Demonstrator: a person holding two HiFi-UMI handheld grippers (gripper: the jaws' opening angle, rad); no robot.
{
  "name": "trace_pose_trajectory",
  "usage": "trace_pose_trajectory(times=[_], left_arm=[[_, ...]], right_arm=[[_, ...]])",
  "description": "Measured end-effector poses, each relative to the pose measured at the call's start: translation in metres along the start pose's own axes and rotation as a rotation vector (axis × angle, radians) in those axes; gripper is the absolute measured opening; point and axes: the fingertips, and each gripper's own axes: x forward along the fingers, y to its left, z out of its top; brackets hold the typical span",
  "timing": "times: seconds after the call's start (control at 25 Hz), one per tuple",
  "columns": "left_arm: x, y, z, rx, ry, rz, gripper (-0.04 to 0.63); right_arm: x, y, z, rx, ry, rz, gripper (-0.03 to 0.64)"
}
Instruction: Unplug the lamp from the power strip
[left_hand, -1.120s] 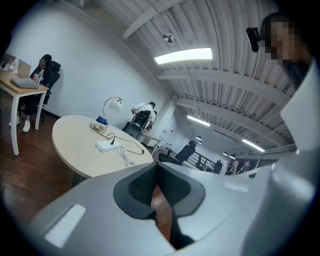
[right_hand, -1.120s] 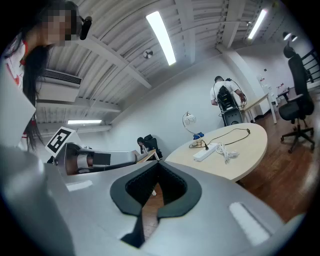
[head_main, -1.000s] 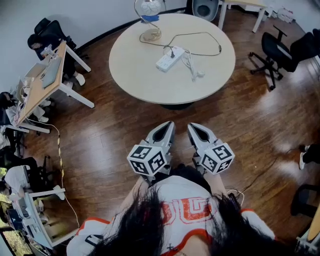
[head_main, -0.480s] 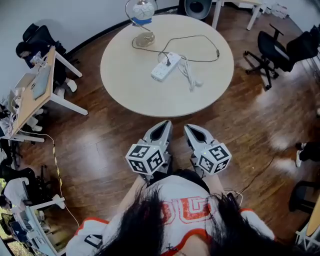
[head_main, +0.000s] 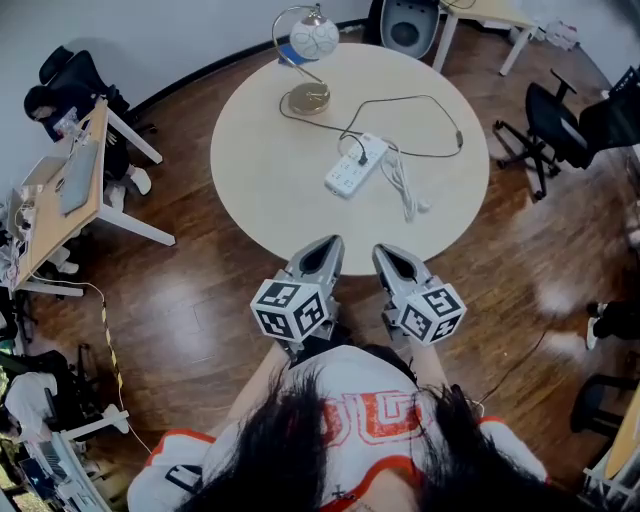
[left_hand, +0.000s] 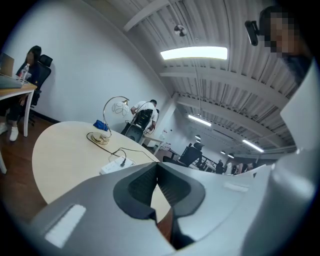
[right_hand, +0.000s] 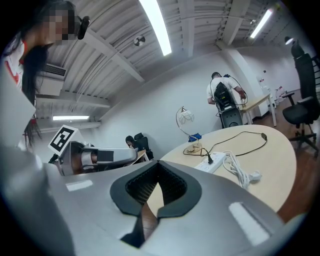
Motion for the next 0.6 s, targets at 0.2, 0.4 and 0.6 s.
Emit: trace_pose_trajectory(times=[0.2, 0.4, 0.6], left_arm=[[0.014, 0.030, 0.021, -0.008, -0.009, -0.018, 0.000], [0.023, 0.046, 0.024, -0.056, 0.002, -0.026, 0.000], [0.033, 0.055, 0.023, -0.087, 0.019, -0.019, 0.000]], right_arm=[[0.030, -0.005, 0.010, 0.003, 0.002, -0.024, 0.000], [0.044, -0.003, 0.003, -0.027, 0.077, -0.013, 0.002], [0.055, -0.006, -0.001, -0.026, 0.123, -0.001, 0.002]])
